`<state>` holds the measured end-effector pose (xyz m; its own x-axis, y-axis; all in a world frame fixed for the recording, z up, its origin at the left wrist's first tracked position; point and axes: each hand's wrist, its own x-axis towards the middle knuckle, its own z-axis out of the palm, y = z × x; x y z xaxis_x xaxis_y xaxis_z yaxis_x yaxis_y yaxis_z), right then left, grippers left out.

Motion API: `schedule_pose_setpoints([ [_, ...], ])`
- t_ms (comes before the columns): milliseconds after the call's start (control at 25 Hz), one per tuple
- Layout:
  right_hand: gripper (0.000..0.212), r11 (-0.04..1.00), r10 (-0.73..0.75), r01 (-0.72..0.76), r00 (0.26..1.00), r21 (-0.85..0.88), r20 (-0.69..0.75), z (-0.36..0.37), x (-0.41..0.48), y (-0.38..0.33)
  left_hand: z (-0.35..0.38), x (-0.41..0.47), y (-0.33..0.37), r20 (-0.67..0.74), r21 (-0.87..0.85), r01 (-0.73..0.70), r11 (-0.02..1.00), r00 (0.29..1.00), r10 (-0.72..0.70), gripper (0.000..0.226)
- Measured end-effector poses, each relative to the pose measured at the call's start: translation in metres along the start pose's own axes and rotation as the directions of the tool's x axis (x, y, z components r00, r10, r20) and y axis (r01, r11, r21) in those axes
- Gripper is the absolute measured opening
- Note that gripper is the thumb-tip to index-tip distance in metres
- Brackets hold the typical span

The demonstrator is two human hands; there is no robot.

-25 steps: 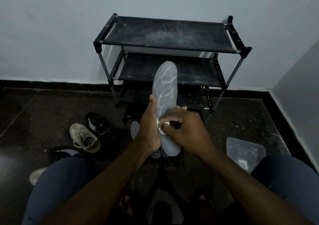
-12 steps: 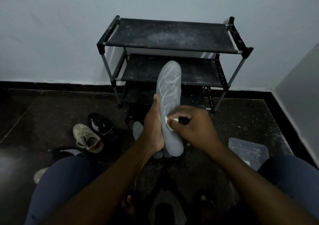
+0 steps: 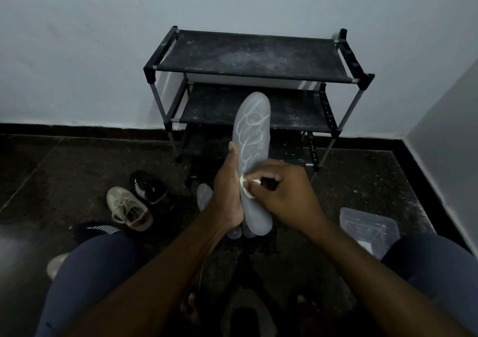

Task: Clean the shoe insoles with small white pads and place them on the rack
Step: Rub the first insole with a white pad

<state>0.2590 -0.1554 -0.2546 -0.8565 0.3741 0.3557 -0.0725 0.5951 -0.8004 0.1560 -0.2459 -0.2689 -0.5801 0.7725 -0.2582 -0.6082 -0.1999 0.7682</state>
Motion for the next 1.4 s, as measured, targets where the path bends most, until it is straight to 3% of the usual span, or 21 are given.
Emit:
schedule_pose_setpoints([
  [120, 0.008, 0.999, -0.017, 0.019, 0.998, -0.028, 0.056, 0.002, -0.004, 0.001, -0.004, 0.001, 0.001, -0.007, 0.042, -0.021, 0.999, 1.000, 0.021, 0.084],
  [280, 0.007, 1.000, 0.011, -0.011, 1.000, -0.002, -0.010, -0.004, 0.004, 0.007, -0.001, 0.002, -0.001, -0.014, 0.008, -0.002, 1.000, 1.000, 0.002, 0.071],
  [480, 0.007, 0.999, -0.028, 0.029, 0.998, -0.026, 0.051, 0.001, -0.002, 0.005, -0.001, 0.004, 0.002, 0.003, 0.020, 0.004, 1.000, 1.000, -0.004, 0.088],
  [680, 0.008, 1.000, 0.014, -0.014, 0.999, -0.005, -0.037, -0.007, 0.005, 0.009, 0.002, 0.003, -0.004, -0.004, -0.018, -0.012, 1.000, 1.000, 0.012, 0.076],
  [880, 0.008, 0.998, -0.038, 0.042, 0.996, -0.054, 0.078, -0.003, -0.004, 0.005, -0.001, 0.003, 0.002, -0.012, 0.070, -0.014, 0.997, 1.000, 0.015, 0.086],
  [1040, 0.007, 0.998, 0.045, -0.047, 0.998, -0.044, -0.050, -0.010, 0.006, 0.012, -0.001, 0.003, -0.001, -0.008, 0.032, -0.010, 0.999, 1.000, 0.011, 0.073],
  [1200, 0.009, 0.995, -0.039, 0.045, 0.997, -0.089, 0.067, -0.003, -0.005, 0.006, -0.003, 0.003, 0.001, 0.005, 0.063, -0.020, 0.998, 1.000, 0.019, 0.082],
  [1400, 0.008, 0.996, 0.065, -0.068, 0.996, -0.053, -0.057, -0.014, 0.004, 0.014, 0.000, 0.004, -0.001, 0.023, 0.022, -0.017, 1.000, 1.000, 0.017, 0.082],
])
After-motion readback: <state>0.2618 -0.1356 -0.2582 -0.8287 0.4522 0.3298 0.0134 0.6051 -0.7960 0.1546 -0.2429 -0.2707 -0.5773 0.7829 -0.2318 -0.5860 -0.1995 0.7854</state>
